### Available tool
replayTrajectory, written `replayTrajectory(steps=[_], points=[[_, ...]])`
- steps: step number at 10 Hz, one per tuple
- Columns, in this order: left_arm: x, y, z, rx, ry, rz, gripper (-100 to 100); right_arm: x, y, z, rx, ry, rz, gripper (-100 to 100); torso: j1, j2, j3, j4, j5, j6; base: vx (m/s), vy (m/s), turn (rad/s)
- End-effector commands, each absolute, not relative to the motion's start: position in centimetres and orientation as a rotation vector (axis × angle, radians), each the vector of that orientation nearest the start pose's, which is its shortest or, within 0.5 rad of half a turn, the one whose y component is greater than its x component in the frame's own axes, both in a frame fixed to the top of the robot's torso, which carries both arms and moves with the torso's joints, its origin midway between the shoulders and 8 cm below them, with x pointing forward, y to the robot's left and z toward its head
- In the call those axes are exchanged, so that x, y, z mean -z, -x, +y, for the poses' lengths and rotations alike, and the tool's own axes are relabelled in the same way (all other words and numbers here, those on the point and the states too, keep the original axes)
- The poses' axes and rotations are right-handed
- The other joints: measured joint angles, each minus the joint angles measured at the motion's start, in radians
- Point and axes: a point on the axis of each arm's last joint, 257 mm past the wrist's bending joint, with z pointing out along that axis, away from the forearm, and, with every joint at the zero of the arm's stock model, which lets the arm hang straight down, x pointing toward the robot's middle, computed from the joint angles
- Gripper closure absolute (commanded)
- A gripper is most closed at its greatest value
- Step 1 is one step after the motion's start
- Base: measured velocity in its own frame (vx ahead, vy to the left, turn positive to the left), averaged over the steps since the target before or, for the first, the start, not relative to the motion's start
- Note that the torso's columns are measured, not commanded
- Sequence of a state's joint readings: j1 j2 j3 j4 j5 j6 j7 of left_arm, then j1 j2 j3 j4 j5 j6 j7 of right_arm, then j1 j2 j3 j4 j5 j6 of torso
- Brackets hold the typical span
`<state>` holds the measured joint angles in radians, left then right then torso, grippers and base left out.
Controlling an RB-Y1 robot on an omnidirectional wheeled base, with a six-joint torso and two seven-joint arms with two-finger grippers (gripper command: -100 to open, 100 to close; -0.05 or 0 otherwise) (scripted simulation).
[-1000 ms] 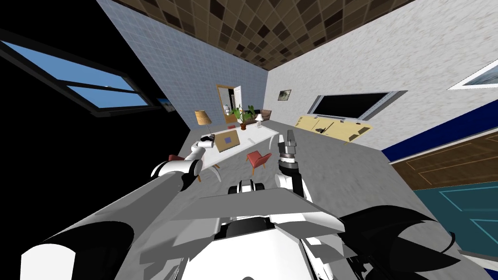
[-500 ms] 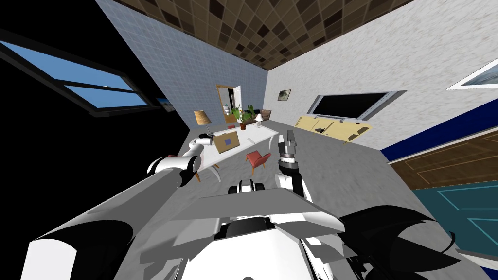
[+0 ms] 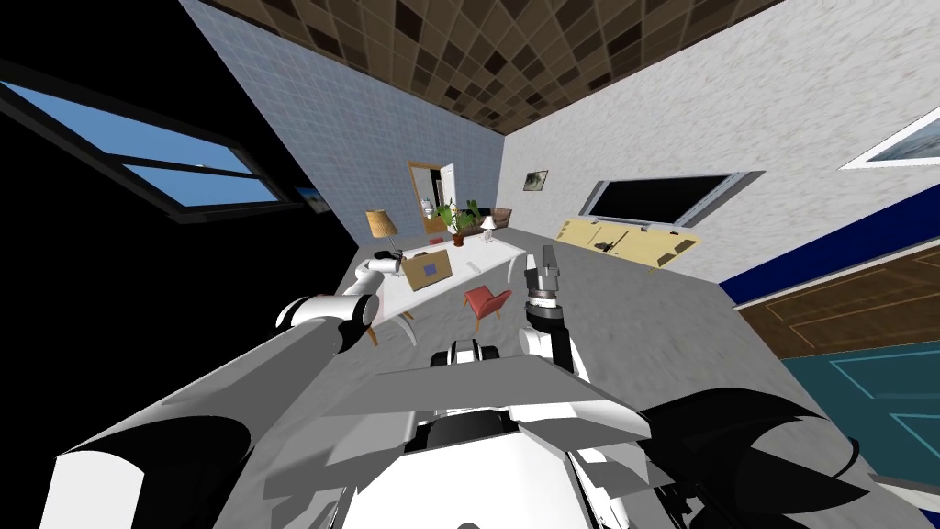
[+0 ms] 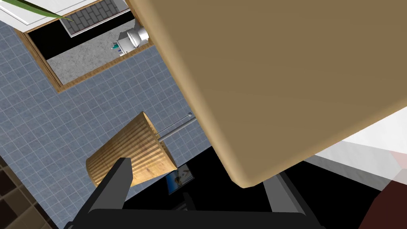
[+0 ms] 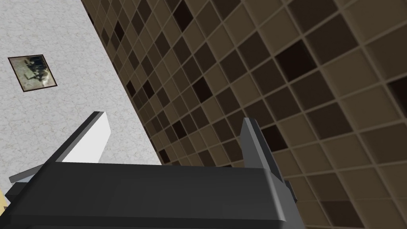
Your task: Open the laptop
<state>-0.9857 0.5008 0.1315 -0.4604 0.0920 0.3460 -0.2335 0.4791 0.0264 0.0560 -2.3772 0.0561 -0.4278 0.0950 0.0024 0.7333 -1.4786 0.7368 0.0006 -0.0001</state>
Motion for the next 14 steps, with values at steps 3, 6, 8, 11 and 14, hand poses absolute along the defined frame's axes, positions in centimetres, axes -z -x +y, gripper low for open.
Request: replayTrajectory(steps=[3, 6, 8, 11, 14], points=[[16.4, -69.4, 49.9, 0.498, 1.367, 1.455, 100, -6.1, -33.9, -25.4, -1.248, -0.579, 0.611, 0, -0.006, 0.006, 0.004, 0.003, -0.002, 0.006, 0.024, 0.010, -0.173], [16.0, -67.8, 53.2, 0.491, 1.397, 1.408, 100, -6.1, -33.9, -25.4, -1.247, -0.579, 0.611, 0, -0.003, 0.005, 0.003, 0.001, -0.001, 0.000, 0.023, 0.002, -0.084], [15.8, -65.9, 56.7, 0.478, 1.429, 1.356, 100, -6.1, -33.9, -25.4, -1.247, -0.579, 0.611, 0, -0.001, 0.004, 0.002, 0.001, 0.000, -0.001, 0.028, 0.014, -0.111], [15.6, -62.6, 61.3, 0.461, 1.480, 1.299, 100, -6.1, -33.9, -25.4, -1.247, -0.579, 0.612, 0, -0.002, 0.004, 0.002, 0.001, -0.001, -0.001, 0.029, 0.015, -0.155], [16.0, -61.2, 62.8, 0.451, 1.513, 1.291, 100, -6.1, -33.9, -25.4, -1.247, -0.579, 0.611, 0, -0.003, 0.006, 0.003, 0.002, -0.001, 0.000, 0.011, 0.001, -0.092]])
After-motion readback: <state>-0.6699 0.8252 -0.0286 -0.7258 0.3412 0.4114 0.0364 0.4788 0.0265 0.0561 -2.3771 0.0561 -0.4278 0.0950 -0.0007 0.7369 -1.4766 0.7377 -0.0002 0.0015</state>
